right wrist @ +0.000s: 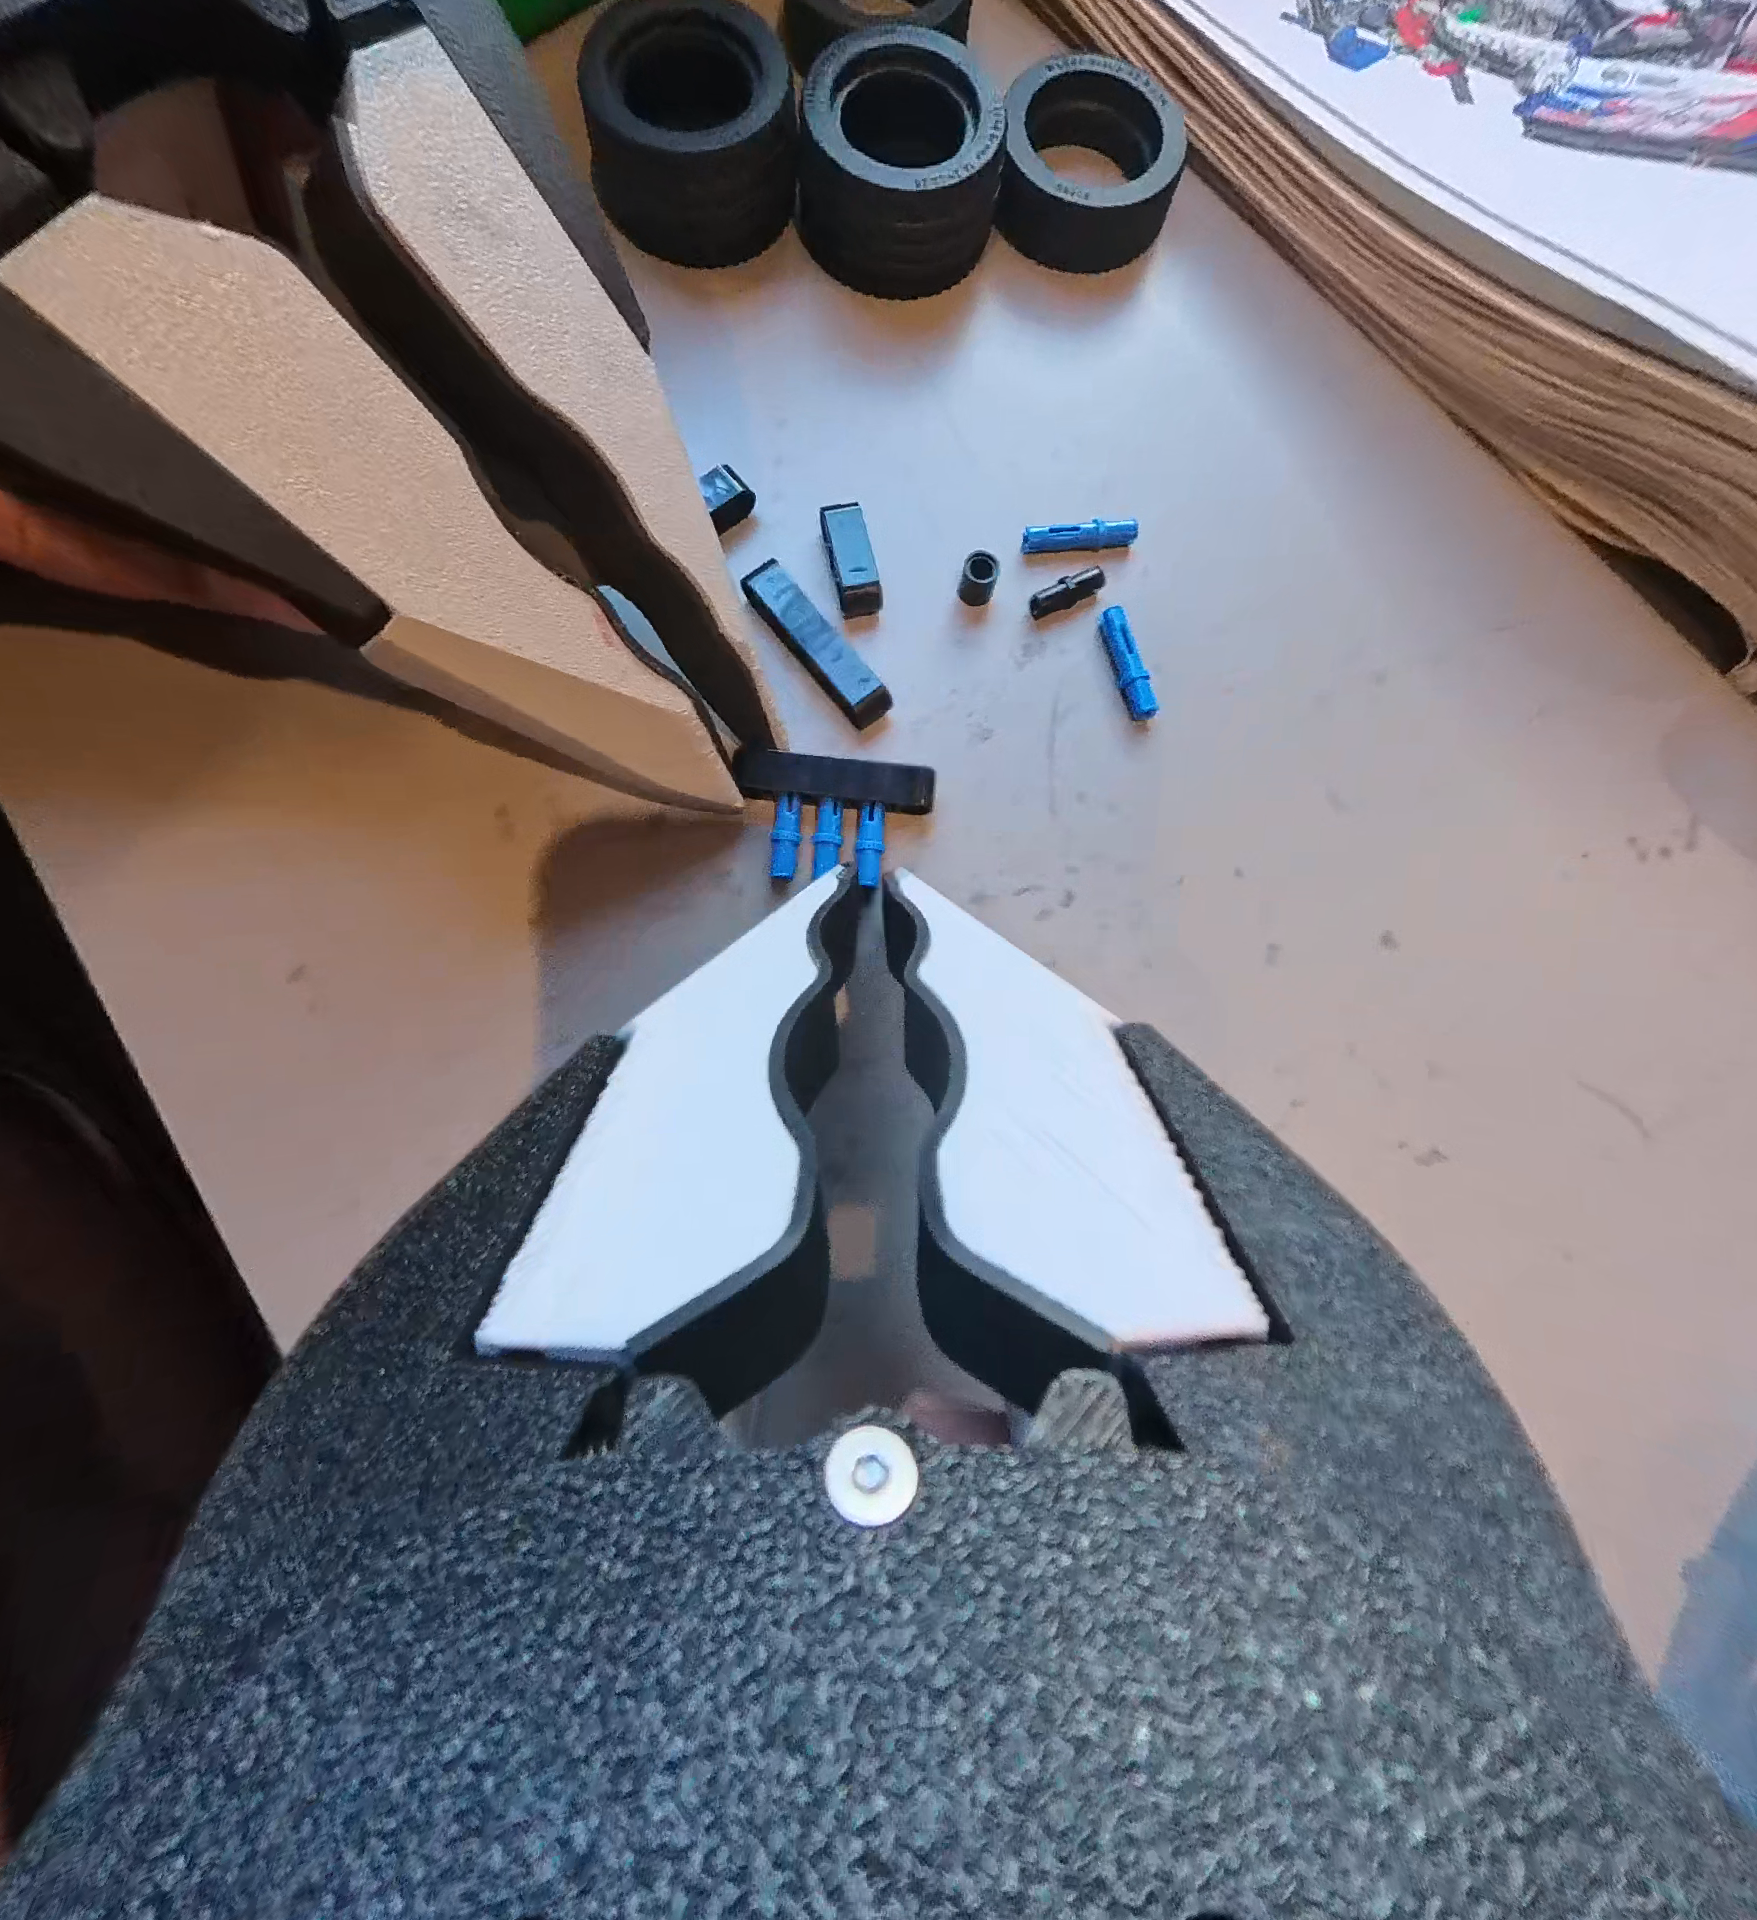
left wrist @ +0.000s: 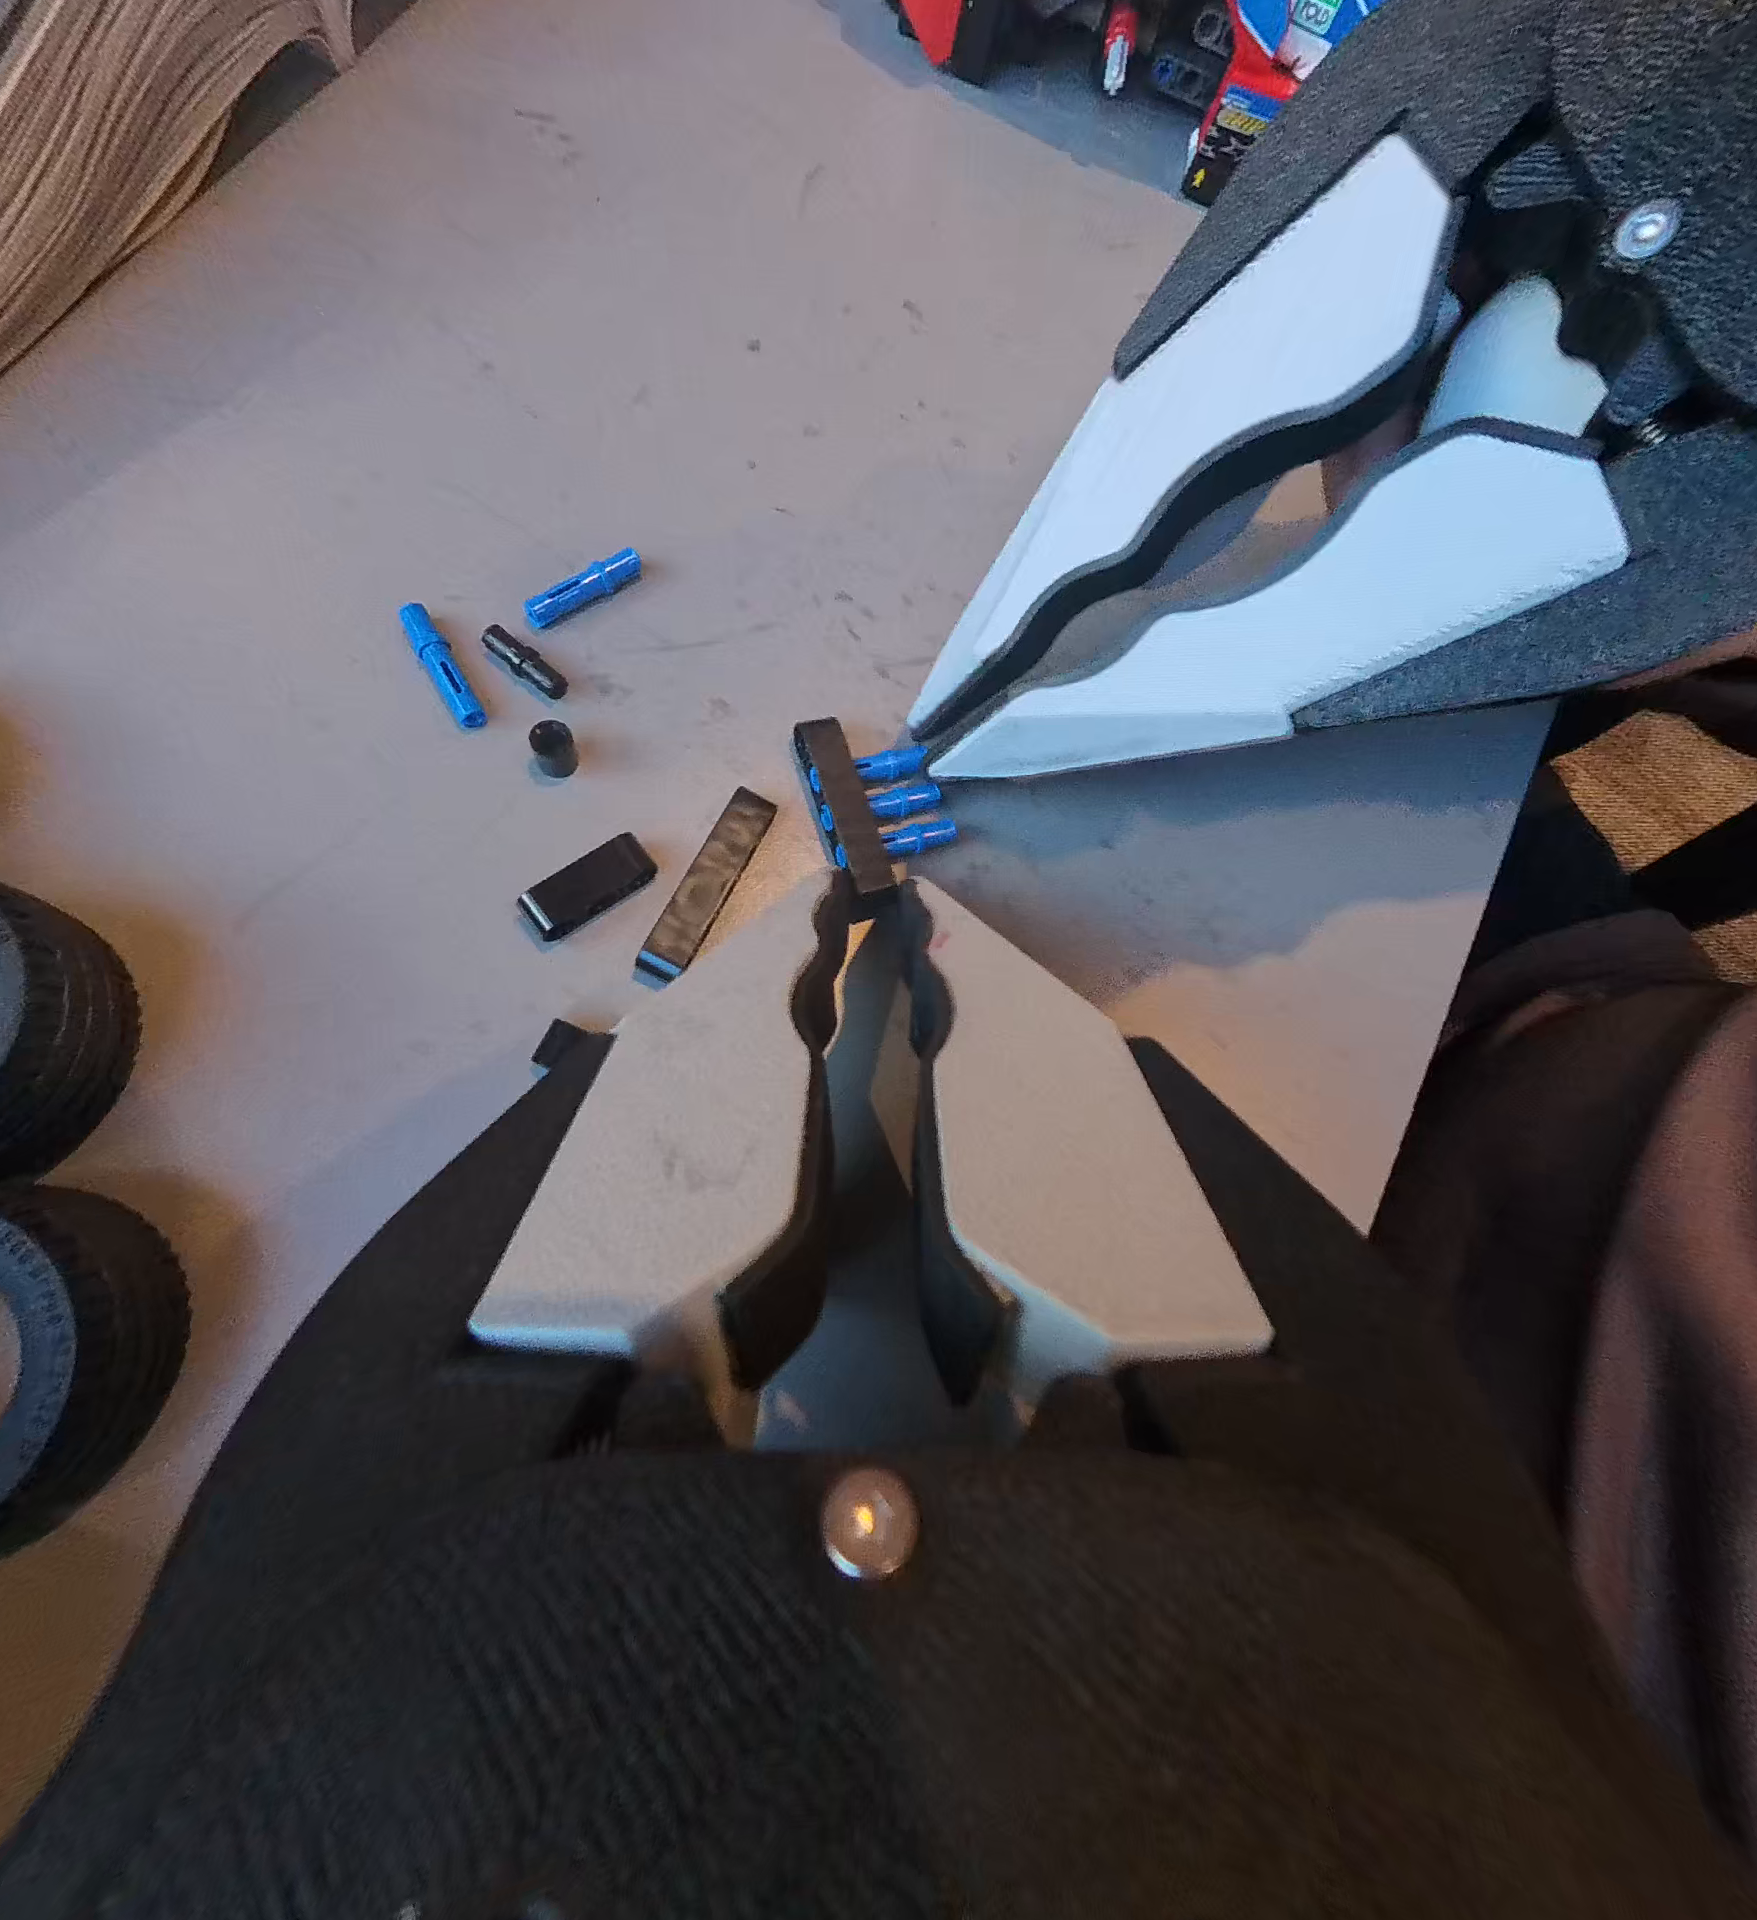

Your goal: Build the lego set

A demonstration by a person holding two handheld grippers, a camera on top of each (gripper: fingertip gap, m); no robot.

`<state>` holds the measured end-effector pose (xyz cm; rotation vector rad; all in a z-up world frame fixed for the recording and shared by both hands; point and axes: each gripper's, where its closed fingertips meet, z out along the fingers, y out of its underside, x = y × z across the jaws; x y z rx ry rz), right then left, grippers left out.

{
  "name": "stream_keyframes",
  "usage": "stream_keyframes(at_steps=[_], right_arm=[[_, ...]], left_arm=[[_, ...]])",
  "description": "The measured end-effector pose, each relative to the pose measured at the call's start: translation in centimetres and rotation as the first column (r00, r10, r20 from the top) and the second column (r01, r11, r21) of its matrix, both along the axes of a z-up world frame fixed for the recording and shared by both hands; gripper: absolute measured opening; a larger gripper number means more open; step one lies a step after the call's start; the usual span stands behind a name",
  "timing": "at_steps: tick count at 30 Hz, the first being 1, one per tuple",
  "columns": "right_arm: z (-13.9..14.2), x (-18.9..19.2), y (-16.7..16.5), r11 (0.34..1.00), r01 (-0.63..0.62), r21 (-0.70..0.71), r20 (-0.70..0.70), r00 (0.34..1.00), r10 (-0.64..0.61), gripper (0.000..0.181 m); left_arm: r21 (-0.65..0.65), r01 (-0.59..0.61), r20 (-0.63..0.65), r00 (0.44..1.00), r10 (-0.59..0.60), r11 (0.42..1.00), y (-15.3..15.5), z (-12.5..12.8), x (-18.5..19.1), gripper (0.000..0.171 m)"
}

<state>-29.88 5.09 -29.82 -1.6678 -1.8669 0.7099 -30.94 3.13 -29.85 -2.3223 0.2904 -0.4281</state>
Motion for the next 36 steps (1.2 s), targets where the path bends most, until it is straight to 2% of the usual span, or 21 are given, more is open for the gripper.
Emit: stream_keyframes(at_steps=[6, 9, 11, 16, 20, 26, 30, 36], right_arm=[[-0.1, 0.1, -0.1, 0.999, -0.041, -0.029, -0.03, 0.999, 0.04, 0.002], [-0.1, 0.4, 0.0, 0.999, -0.046, 0.023, -0.043, 0.998, 0.047, 0.0], [-0.2, 0.7, 0.1, 0.996, -0.056, 0.067, -0.031, 0.998, 0.058, 0.0], [-0.2, 1.0, 0.0, 0.995, -0.083, 0.063, -0.04, 0.996, 0.086, 0.0], [-0.2, 1.6, 0.4, 0.994, -0.09, 0.061, -0.04, 0.995, 0.092, 0.0], [1.5, 2.2, 1.8, 0.999, -0.009, -0.036, -0.157, 0.988, 0.004, 0.0], [3.0, 2.1, 3.0, 0.993, 0.042, -0.113, -0.246, 0.967, -0.069, 0.0], [2.4, 1.7, 3.8, 0.982, 0.06, -0.177, -0.209, 0.973, -0.097, 0.024]], left_arm=[[-0.023, 0.032, 0.076, 0.997, -0.031, 0.999, -0.3, 0.1, 0.4, 0.007], [0.004, 0.016, 0.107, 0.994, -0.016, 1.0, -0.2, 0.7, 0.2, 0.003], [0.019, -0.012, 0.116, 0.993, 0.009, 1.0, 0.0, 1.0, -0.2, 0.008], [-0.021, -0.029, 0.125, 0.992, 0.032, 0.999, 0.8, 0.6, -0.1, 0.023], [-0.007, -0.035, 0.128, 0.991, 0.036, 0.999, 1.6, 0.8, -0.3, 0.022], [0.026, -0.039, 0.14, 0.989, 0.035, 0.999, 1.8, 1.2, -0.5, 0.021], [0.082, -0.021, 0.109, 0.994, 0.012, 0.996, 1.6, 1.8, -0.3, 0.012], [0.01, 0.046, 0.022, 0.999, -0.046, 0.999, 2.0, 1.0, -0.7, 0.022]])
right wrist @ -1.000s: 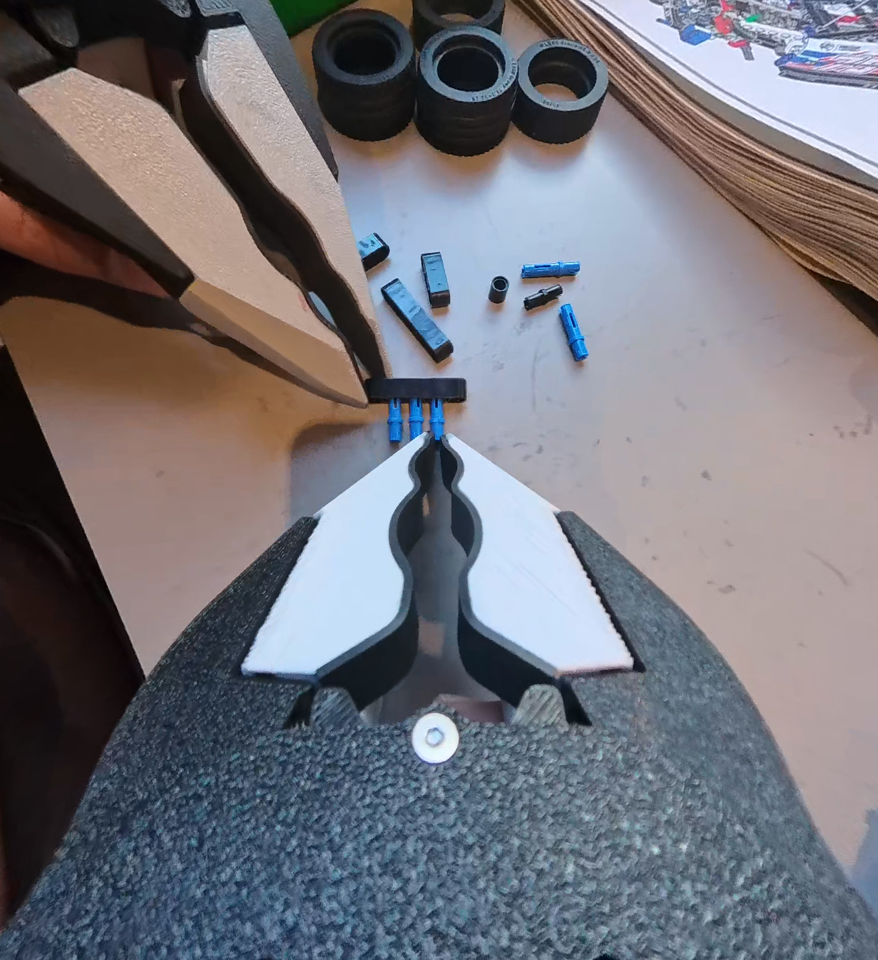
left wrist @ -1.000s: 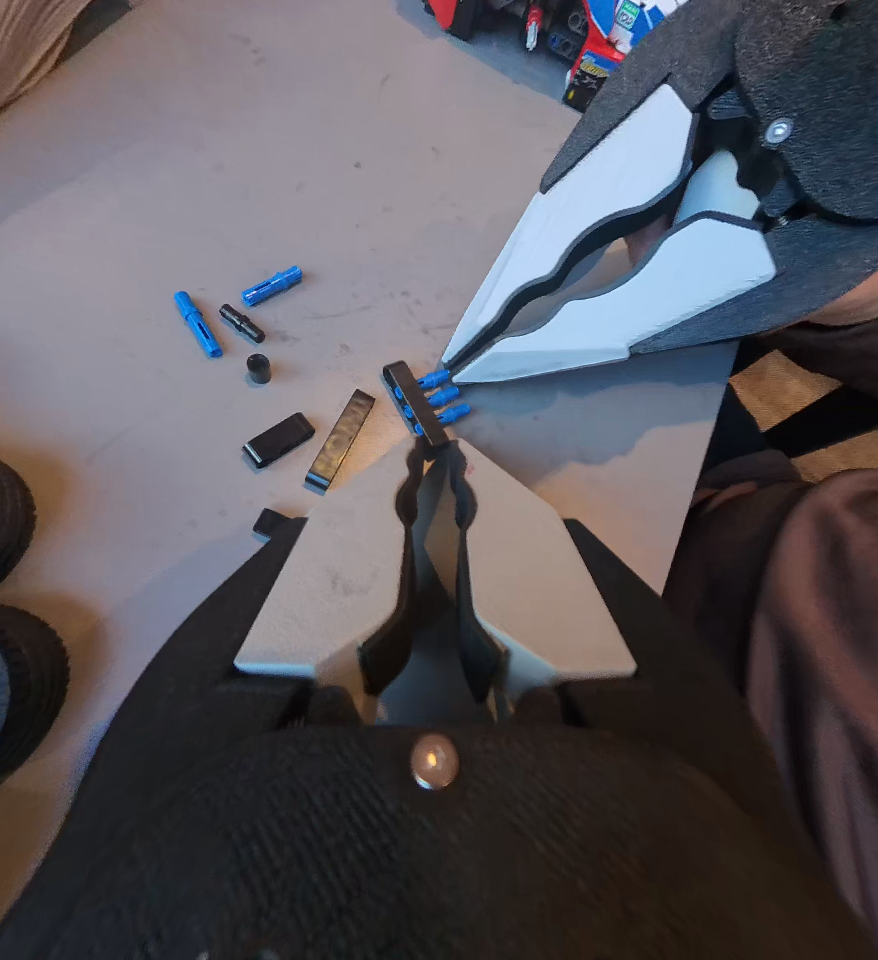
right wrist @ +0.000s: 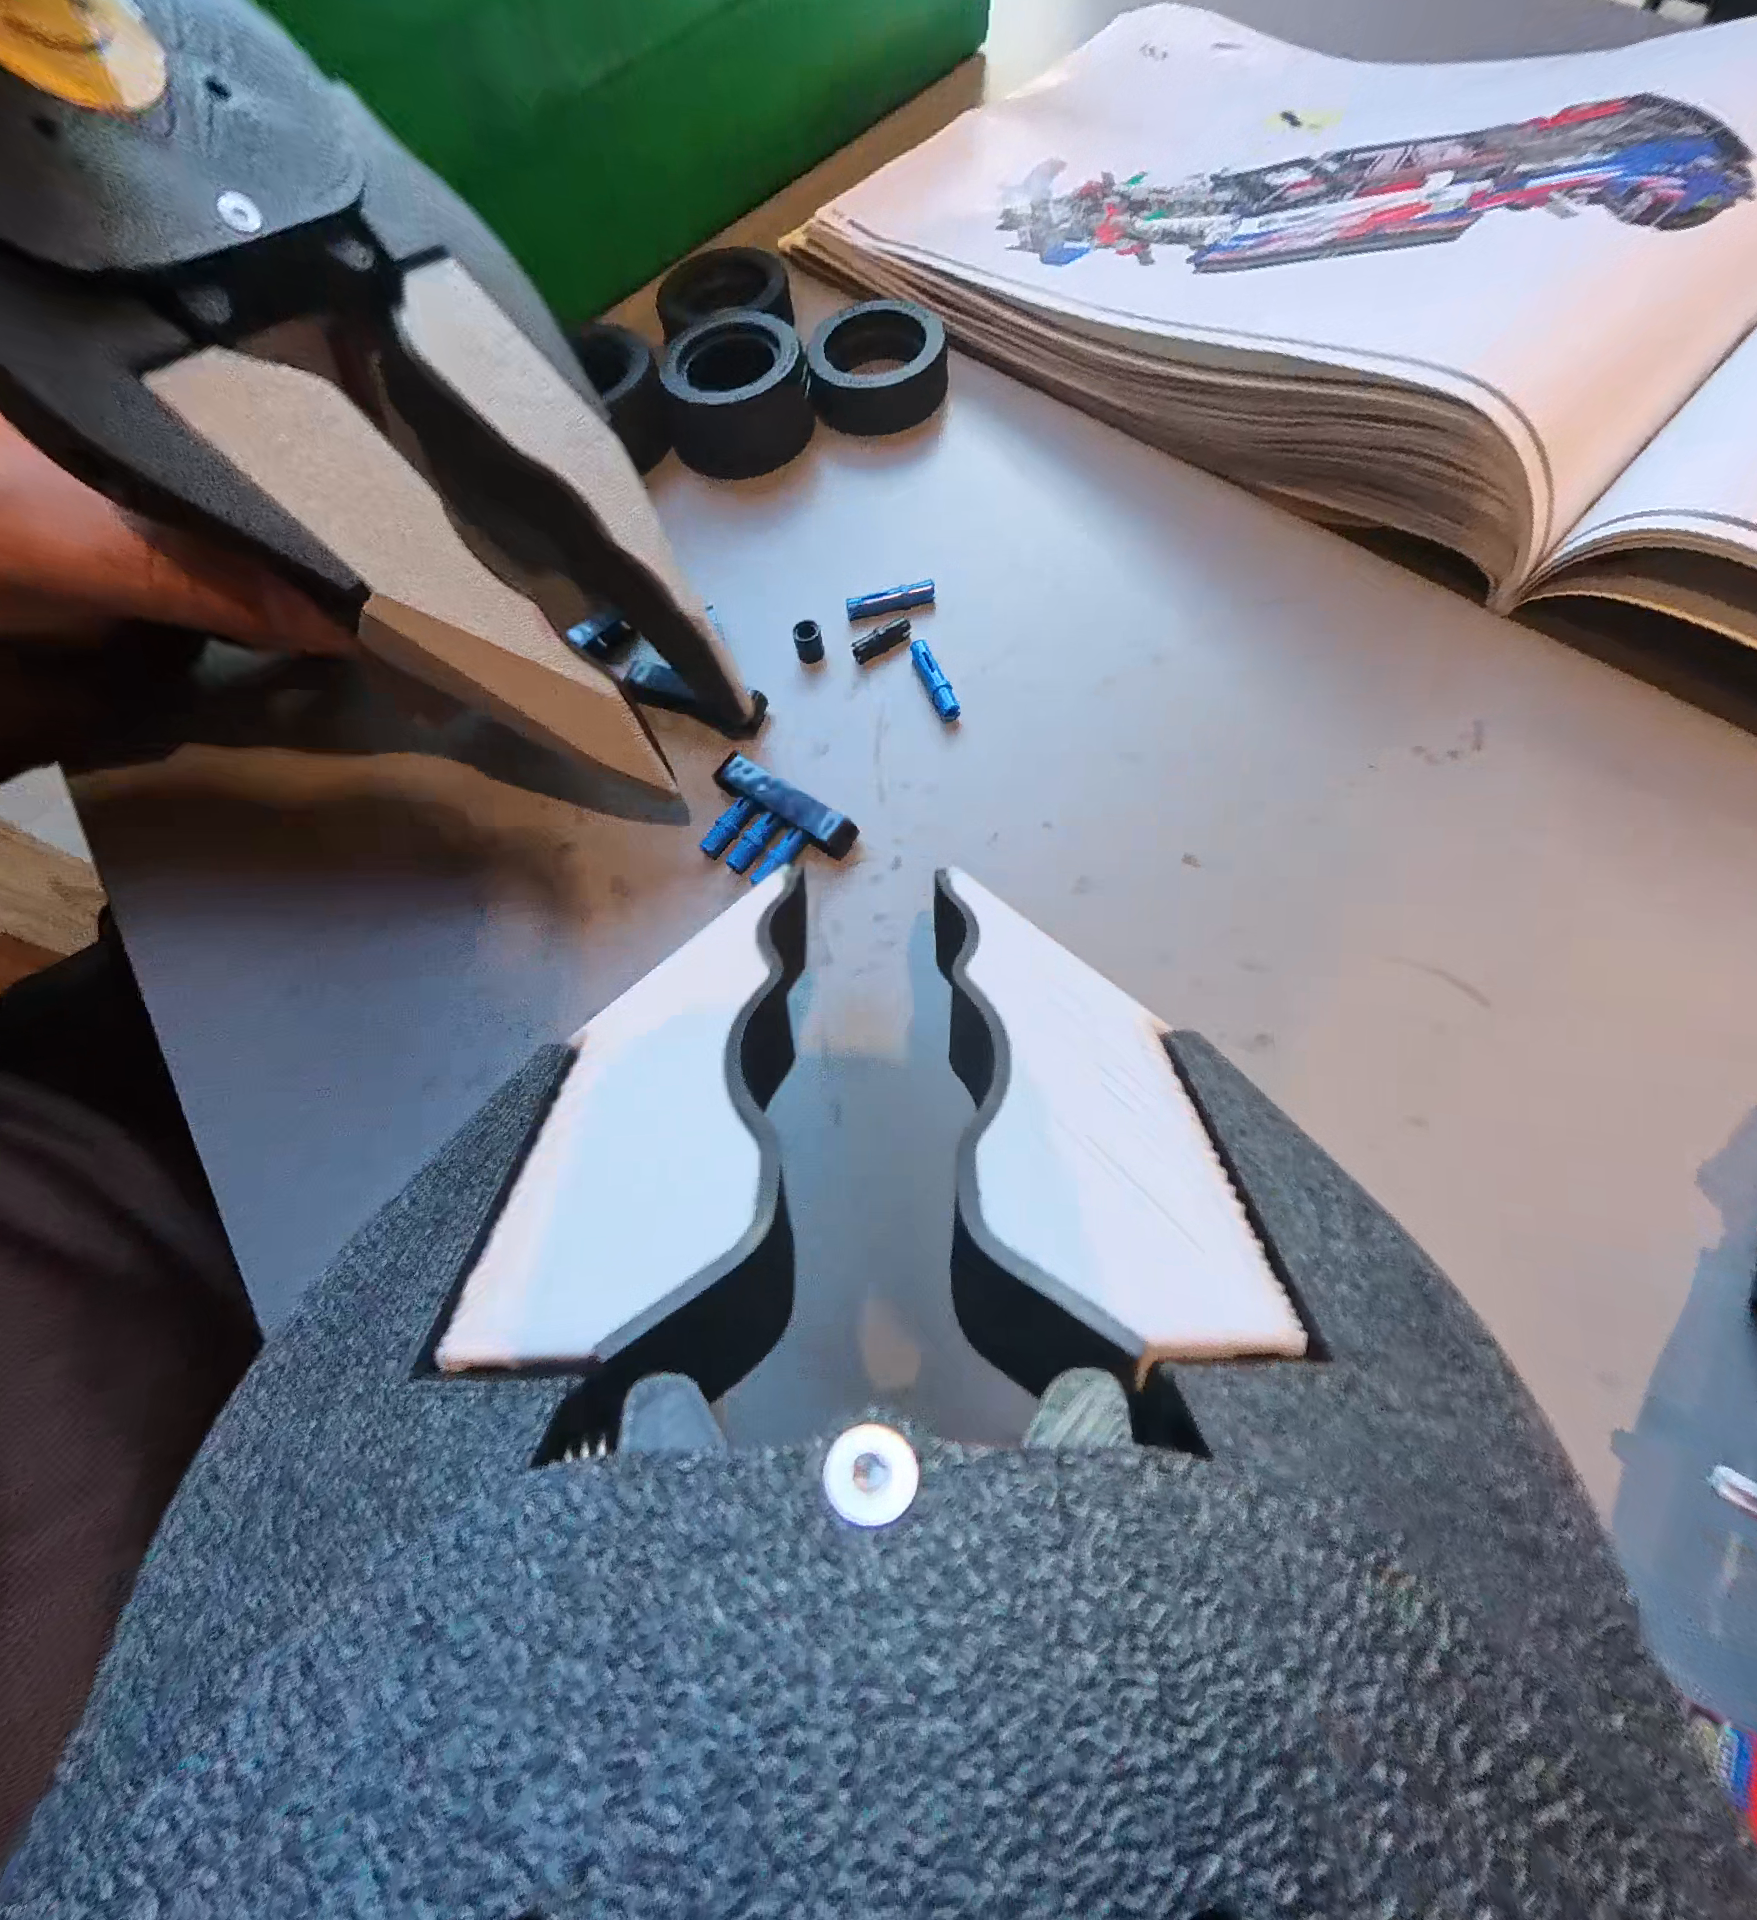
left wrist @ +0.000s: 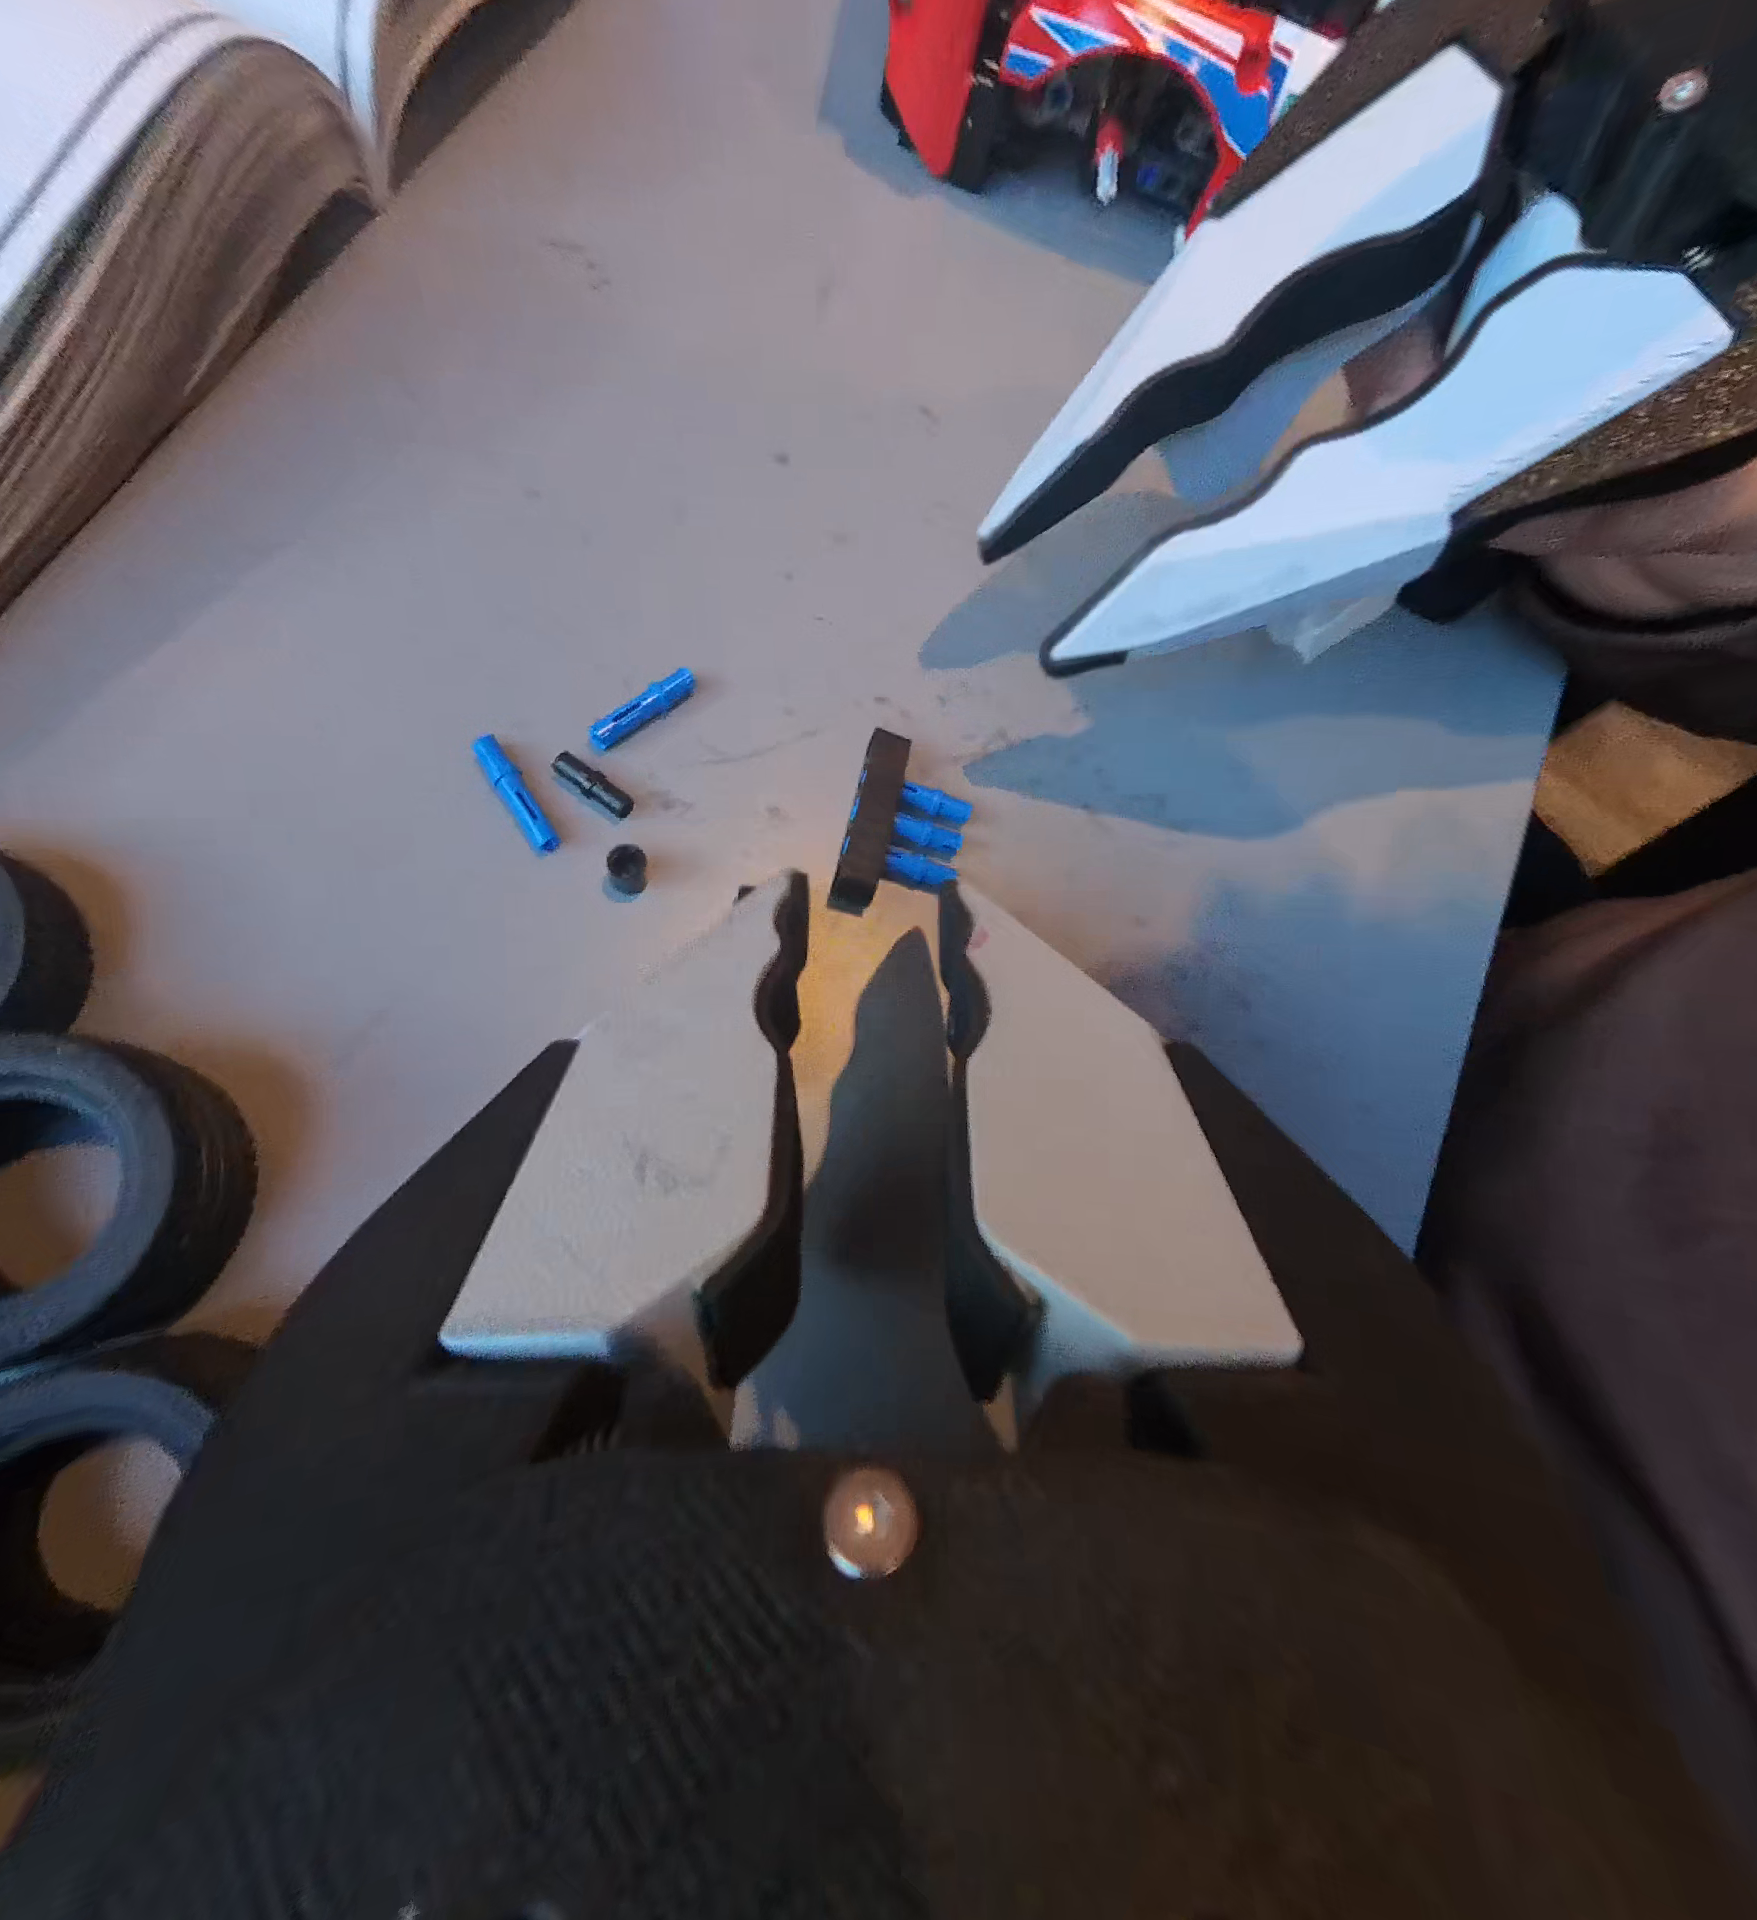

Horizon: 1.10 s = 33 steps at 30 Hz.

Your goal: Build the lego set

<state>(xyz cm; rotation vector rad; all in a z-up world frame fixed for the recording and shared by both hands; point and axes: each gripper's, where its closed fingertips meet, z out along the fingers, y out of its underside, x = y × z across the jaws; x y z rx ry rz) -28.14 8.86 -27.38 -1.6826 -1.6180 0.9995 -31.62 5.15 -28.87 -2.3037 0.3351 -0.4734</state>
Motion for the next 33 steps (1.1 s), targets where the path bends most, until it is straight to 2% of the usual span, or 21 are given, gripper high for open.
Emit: stream_keyframes(at_steps=[5, 10, 17, 20, 23, 26, 29, 33], right_arm=[[-0.5, -0.1, -0.8, 0.998, -0.046, 0.049, 0.03, 0.999, 0.044, 0.025], [-0.8, -0.1, -1.7, 0.988, -0.101, 0.116, 0.052, 0.994, 0.096, 0.024], [-0.9, -0.1, -1.9, 0.984, -0.112, 0.137, 0.051, 0.993, 0.106, 0.027], [0.2, 0.0, -3.1, 0.966, -0.198, 0.168, -0.012, 0.979, 0.203, 0.035], [0.5, 0.8, -5.0, 0.89, -0.343, 0.302, -0.022, 0.93, 0.366, 0.036], [0.4, 1.1, -5.1, 0.799, -0.357, 0.485, 0.028, 0.919, 0.394, 0.033], [0.8, 1.0, -5.8, 0.709, -0.357, 0.608, 0.049, 0.908, 0.415, 0.022], [-0.3, 1.3, -6.0, 0.616, -0.387, 0.686, 0.115, 0.894, 0.433, 0.009]], left_arm=[[-0.1, 0.11, -0.029, 0.993, -0.113, 0.989, 0.4, -0.5, 0.7, 0.024], [-0.102, 0.124, -0.149, 0.979, -0.138, 0.987, 0.8, -1.1, 0.3, 0.006], [-0.11, 0.052, -0.086, 0.994, -0.062, 0.993, 0.7, -1.1, 0.7, 0.005], [-0.149, 0.047, 0.088, 0.996, -0.034, 0.988, -0.2, -0.4, 1.8, 0.005], [-0.223, 0.082, 0.281, 0.96, -0.017, 0.971, -1.5, 0.5, 2.5, 0.005], [-0.268, 0.141, 0.391, 0.92, -0.026, 0.953, -2.7, 1.0, 3.3, 0.005], [-0.285, 0.178, 0.412, 0.91, -0.047, 0.942, -3.5, 1.0, 4.1, 0.006], [-0.276, 0.19, 0.408, 0.911, -0.064, 0.942, -3.7, 1.1, 4.7, 0.006]])
